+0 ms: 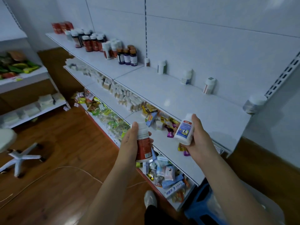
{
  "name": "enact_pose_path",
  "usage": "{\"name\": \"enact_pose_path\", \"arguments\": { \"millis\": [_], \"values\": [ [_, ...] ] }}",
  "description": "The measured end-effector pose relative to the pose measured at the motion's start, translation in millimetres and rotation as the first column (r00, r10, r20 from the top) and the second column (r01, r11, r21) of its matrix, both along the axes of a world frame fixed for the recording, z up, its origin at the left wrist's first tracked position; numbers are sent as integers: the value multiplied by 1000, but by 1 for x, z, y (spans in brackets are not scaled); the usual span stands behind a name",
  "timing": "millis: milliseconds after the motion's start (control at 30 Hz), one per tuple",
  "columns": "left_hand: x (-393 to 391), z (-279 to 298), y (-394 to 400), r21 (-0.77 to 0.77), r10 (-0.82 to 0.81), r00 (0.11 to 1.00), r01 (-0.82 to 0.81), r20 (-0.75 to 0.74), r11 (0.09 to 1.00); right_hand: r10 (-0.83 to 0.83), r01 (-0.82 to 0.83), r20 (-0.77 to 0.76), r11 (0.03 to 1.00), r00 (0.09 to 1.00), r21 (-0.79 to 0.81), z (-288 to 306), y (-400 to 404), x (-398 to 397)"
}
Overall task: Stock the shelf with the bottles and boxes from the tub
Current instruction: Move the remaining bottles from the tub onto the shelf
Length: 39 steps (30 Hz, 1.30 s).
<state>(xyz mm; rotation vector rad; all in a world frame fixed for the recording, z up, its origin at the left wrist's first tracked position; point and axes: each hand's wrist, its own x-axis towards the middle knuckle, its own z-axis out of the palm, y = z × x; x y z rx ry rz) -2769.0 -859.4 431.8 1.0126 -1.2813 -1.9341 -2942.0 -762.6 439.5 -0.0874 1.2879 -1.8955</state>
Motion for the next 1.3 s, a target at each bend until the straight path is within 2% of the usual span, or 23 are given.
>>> {"name": "enact_pose_path", "arguments": {
  "millis": [167, 333, 433, 567, 700, 800, 867, 933, 1000, 1067, 1200, 1300],
  "values": [
    [-49, 8, -78, -110, -17, 998, 24, 64, 994, -101, 101, -9, 993, 995, 61, -8, -72, -57],
    [-124, 23, -155, -326, -76, 982, 130, 173, 936, -219, 245, -184, 960, 958, 135, -14, -133, -126],
    [-167, 24, -191, -461, -100, 960, 215, 261, 861, -160, 269, -396, 933, 904, 237, -18, -164, -156],
    [-208, 21, -219, -519, -186, 951, 293, 248, 803, -48, 305, -676, 914, 736, 267, -28, -206, -180],
    [-227, 8, -238, -565, -255, 942, 336, 220, 754, 132, 270, -765, 887, 630, 375, -43, -226, -197],
    [-229, -9, -263, -545, -314, 911, 411, 267, 731, 156, 343, -820, 854, 551, 392, -55, -220, -192],
    [-230, -27, -282, -571, -314, 853, 515, 418, 639, 160, 482, -868, 777, 471, 405, -62, -211, -180],
    [-229, -40, -298, -637, -245, 788, 604, 564, 479, 169, 606, -912, 700, 374, 378, -64, -205, -168],
    [-230, -50, -306, -689, -181, 753, 655, 633, 312, 221, 636, -916, 664, 335, 393, -58, -210, -165],
    [-230, -55, -310, -701, -149, 728, 685, 669, 199, 254, 601, -899, 674, 358, 430, -53, -223, -171],
    [-228, -57, -317, -702, -148, 709, 704, 689, 107, 370, 534, -855, 670, 364, 517, -51, -242, -182],
    [-221, -55, -329, -721, -105, 718, 693, 688, 8, 316, 527, -849, 676, 424, 515, -52, -246, -170]
  ]
}}
